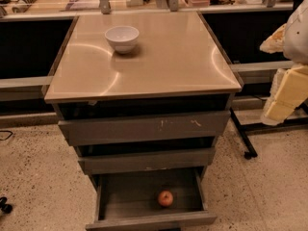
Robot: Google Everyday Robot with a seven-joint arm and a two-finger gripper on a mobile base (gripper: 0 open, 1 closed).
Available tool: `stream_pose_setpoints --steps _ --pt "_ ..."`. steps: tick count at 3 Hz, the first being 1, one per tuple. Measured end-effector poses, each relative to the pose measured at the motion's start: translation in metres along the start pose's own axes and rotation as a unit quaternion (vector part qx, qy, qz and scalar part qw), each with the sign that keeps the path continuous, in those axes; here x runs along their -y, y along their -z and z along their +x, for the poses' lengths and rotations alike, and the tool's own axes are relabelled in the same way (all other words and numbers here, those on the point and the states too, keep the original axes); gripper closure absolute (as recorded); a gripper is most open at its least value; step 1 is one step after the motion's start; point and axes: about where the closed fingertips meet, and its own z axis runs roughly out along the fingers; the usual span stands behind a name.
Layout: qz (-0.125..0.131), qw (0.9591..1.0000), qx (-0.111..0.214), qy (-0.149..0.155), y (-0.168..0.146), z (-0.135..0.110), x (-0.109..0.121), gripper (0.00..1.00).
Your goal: Pick apple from bottom drawer and place on counter
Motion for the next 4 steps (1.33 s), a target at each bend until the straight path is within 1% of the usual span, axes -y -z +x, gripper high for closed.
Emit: stream_pose_setpoints --steps 1,2,3,4 --pt "-0.002 0.9998 0.019 -0.008 -0.021 -0.003 -0.005 0.39" --pt "-0.018 0.9975 0.064 -0.025 -0.076 -0.014 -0.021 0.63" --pt "-0.036 0.9933 0.102 -0.042 -0.137 -0.029 -0.037 0.86" --pt "-0.091 0.9894 0.1 -0.054 -0.222 -0.04 -0.068 1.0"
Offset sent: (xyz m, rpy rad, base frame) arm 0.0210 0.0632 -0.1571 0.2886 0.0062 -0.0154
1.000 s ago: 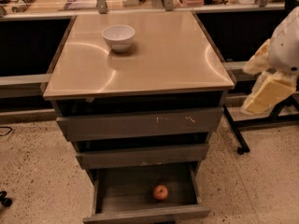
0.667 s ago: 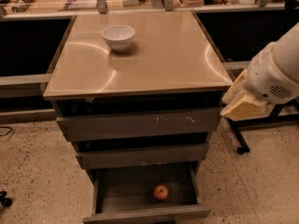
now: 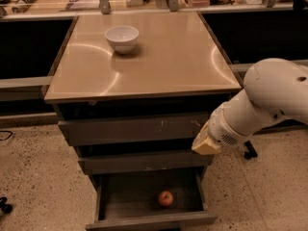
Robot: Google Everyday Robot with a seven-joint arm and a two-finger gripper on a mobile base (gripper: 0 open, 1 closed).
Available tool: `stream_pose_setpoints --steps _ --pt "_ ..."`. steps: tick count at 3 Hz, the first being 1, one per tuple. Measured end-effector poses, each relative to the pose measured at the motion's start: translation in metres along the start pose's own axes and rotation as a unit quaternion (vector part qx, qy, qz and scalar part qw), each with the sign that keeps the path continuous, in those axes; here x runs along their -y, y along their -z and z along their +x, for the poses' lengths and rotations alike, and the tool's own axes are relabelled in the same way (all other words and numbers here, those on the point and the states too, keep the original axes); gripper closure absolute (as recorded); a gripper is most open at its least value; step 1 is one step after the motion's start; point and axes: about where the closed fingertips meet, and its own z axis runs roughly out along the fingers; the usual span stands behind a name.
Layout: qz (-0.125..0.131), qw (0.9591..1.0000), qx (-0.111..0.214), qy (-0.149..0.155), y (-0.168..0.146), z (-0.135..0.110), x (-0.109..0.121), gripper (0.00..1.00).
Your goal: Pick apple from bottom drawer and place on counter
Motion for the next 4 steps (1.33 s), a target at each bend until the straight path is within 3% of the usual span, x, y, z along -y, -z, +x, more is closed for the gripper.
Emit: stream_pose_setpoints --steps 1,2,3,4 --pt "0.0 1.0 0.0 0.0 0.0 0.0 0.0 1.0" --pt "0.015 0.9998 -0.01 0.01 -0.033 0.017 0.009 1.0" --pt "0.026 0.9992 -0.028 0.014 -0.107 0.061 0.019 1.0" --pt "0.048 0.9987 -0.015 0.001 -0.177 0.091 0.059 1.0"
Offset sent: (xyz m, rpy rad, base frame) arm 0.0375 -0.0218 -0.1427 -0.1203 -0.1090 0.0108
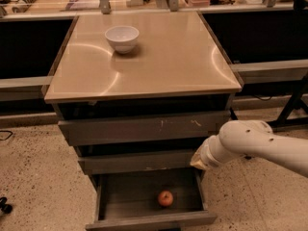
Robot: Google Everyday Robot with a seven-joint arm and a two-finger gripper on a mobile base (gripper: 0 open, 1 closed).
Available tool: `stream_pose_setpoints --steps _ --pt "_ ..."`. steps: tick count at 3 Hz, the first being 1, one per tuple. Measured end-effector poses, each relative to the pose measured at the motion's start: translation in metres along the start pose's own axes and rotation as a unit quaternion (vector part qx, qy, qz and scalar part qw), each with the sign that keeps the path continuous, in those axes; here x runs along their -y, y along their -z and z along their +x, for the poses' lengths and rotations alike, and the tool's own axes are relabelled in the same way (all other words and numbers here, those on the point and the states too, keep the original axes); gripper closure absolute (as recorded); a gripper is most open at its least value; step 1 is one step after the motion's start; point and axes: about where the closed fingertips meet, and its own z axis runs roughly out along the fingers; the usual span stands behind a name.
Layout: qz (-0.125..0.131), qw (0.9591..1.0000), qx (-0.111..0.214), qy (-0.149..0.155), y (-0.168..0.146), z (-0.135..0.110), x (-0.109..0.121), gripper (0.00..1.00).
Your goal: Pick apple from bottom drawer and place on counter
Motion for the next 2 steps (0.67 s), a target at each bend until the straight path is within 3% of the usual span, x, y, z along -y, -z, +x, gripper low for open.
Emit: stream_pose_setpoints --steps 1,2 --pt "0.004 0.9991 0.024 -0.034 -0.062 0.027 0.032 1.0" --pt "-0.025 0.9982 0.024 -0.05 -0.098 0.039 0.015 1.0"
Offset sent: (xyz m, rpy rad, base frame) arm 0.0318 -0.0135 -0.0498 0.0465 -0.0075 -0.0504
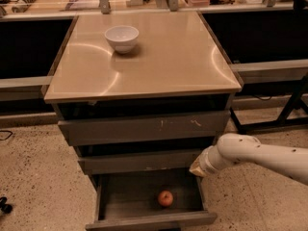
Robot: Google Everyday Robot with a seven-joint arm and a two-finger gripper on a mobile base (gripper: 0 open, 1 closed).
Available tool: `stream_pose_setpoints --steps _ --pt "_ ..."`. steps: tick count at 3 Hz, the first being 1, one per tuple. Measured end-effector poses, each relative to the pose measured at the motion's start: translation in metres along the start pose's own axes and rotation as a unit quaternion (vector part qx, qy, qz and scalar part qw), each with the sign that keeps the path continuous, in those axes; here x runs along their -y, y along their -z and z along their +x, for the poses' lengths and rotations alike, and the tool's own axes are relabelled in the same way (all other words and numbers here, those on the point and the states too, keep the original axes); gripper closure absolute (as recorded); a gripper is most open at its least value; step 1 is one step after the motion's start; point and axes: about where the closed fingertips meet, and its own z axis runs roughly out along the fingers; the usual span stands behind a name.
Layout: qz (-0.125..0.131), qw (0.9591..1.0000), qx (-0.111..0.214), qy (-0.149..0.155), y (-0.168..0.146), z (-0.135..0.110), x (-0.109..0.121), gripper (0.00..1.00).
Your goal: Pick apple from bottom drawer and place on counter
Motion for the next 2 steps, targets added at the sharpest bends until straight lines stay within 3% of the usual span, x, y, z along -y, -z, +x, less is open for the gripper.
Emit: stream_pose_setpoints --steps 1,2 --pt "-0.001 1.0 0.0 0.0 0.0 0.0 -0.001 1.0" --pt "-0.007 0.9999 0.0 0.012 -0.028 0.018 -0.007 1.0"
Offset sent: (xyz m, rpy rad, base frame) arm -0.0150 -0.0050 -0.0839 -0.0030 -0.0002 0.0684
